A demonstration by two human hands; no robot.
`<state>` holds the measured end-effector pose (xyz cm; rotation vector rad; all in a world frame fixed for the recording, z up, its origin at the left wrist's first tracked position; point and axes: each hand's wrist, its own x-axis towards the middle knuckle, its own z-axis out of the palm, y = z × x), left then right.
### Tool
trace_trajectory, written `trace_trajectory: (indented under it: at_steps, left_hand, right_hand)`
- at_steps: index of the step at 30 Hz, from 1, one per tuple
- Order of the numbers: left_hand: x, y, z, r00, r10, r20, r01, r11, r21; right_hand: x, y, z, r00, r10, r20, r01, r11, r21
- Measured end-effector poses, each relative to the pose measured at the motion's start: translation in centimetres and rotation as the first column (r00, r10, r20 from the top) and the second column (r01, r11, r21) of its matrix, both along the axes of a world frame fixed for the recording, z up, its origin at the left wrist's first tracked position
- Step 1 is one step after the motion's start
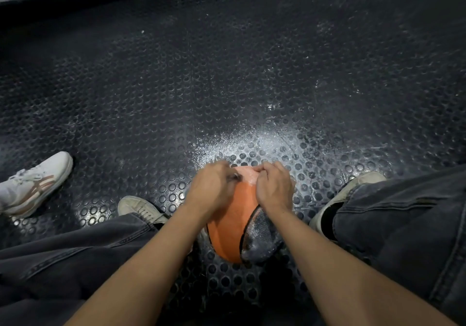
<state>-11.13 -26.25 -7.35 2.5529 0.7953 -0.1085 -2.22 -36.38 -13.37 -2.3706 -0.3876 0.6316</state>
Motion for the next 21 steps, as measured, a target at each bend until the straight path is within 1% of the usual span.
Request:
trace_trajectory:
  at_steps: [1,2,3,5,6,8,9,11,12,13,15,16,17,19,20,21]
  left_hand:
    - [0.0,0.3,0.0,0.999,0.051,0.004,-0.051,0.998,0.025]
    - [0.1,0.1,0.1,0.999,0.050,0.009,-0.050,0.998,0.035]
    - [0.1,-0.4,0.3,1.000,0.007,0.006,-0.007,1.000,0.024]
    - [0.0,-1.2,0.9,0.991,-0.131,0.007,0.131,0.991,0.009]
    - [0.0,-0.9,0.9,0.993,-0.117,0.007,0.117,0.993,0.005]
    - [-0.1,0.2,0.4,1.000,-0.010,-0.003,0.010,1.000,0.025]
    - [-0.2,0.4,0.4,1.000,-0.006,-0.018,0.007,0.999,0.036]
    - [-0.5,0.0,0.6,0.992,-0.119,-0.036,0.119,0.993,0.011]
    - [-0.7,-0.3,0.7,0.986,-0.168,-0.007,0.168,0.986,-0.013]
    - [-0.8,-0.2,0.9,0.985,-0.170,0.019,0.171,0.985,-0.028]
    - [-1.0,0.5,0.8,0.995,-0.091,0.031,0.091,0.996,-0.018]
    - [-1.1,0.6,0.8,0.997,-0.081,0.018,0.081,0.997,-0.006]
    - [-1.5,0.5,0.8,0.995,-0.099,0.002,0.099,0.995,-0.010]
    - [-2.0,-0.2,1.5,0.985,-0.175,0.008,0.175,0.981,-0.087]
    - [-2.1,-0.5,1.6,0.977,-0.213,0.017,0.213,0.969,-0.122]
    - [-1.9,-0.6,1.7,0.972,-0.235,0.020,0.236,0.963,-0.133]
  right_hand:
    - [0.0,0.2,0.0,1.000,-0.002,-0.002,0.002,1.000,-0.003]
    - [-0.1,0.3,0.1,1.000,0.001,0.002,-0.001,1.000,-0.009]
    - [-0.1,0.3,0.1,1.000,0.003,0.010,-0.003,1.000,-0.013]
    - [0.0,0.2,0.2,1.000,0.016,0.020,-0.015,1.000,-0.007]
    - [0.0,0.1,0.2,1.000,0.025,0.019,-0.025,1.000,-0.005]
    - [0.1,0.2,0.4,0.999,0.041,0.017,-0.041,0.999,0.008]
    - [0.1,0.3,0.5,0.999,0.048,0.021,-0.049,0.999,0.019]
    - [0.1,0.4,0.6,0.997,0.069,0.027,-0.070,0.997,0.039]
    - [0.3,0.4,0.7,0.996,0.081,0.028,-0.082,0.995,0.051]
    - [0.5,0.3,0.9,0.995,0.095,0.026,-0.096,0.994,0.060]
    - [0.6,0.5,1.3,0.993,0.108,0.047,-0.110,0.994,0.020]
    - [0.5,0.5,1.3,0.994,0.076,0.081,-0.073,0.997,-0.033]
    - [0.2,0.3,1.2,0.995,0.001,0.102,0.008,0.996,-0.088]
    - [-0.5,-0.1,1.1,0.984,-0.165,0.067,0.174,0.970,-0.168]
    - [-0.9,-0.4,0.9,0.978,-0.205,0.050,0.210,0.963,-0.166]
    - [-1.0,-0.4,0.9,0.978,-0.201,0.047,0.206,0.967,-0.148]
